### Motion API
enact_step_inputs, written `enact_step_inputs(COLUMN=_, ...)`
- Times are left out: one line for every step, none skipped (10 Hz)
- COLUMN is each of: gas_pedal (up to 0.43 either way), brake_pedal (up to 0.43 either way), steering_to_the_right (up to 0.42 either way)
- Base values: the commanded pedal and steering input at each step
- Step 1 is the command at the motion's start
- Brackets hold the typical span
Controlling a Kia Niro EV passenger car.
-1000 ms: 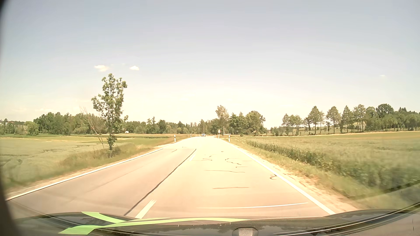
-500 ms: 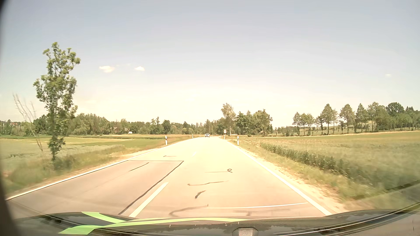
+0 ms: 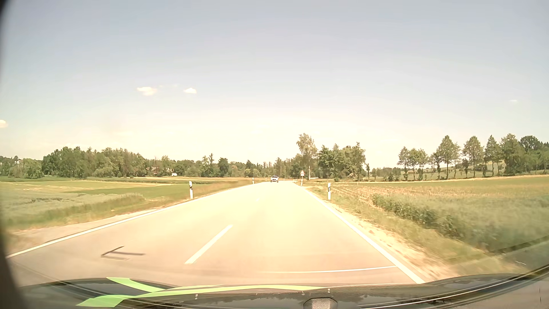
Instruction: Follow the waypoints while adhering to traffic rules and regulations
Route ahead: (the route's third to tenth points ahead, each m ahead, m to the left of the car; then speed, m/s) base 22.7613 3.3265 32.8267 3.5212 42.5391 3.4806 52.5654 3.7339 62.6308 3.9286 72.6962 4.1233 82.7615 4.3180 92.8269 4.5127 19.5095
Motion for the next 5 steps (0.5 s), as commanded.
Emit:
enact_step_inputs(gas_pedal=0.189, brake_pedal=0.0, steering_to_the_right=-0.007)
enact_step_inputs(gas_pedal=0.189, brake_pedal=0.0, steering_to_the_right=-0.007)
enact_step_inputs(gas_pedal=0.189, brake_pedal=0.0, steering_to_the_right=-0.006)
enact_step_inputs(gas_pedal=0.189, brake_pedal=0.0, steering_to_the_right=-0.007)
enact_step_inputs(gas_pedal=0.189, brake_pedal=0.0, steering_to_the_right=-0.006)
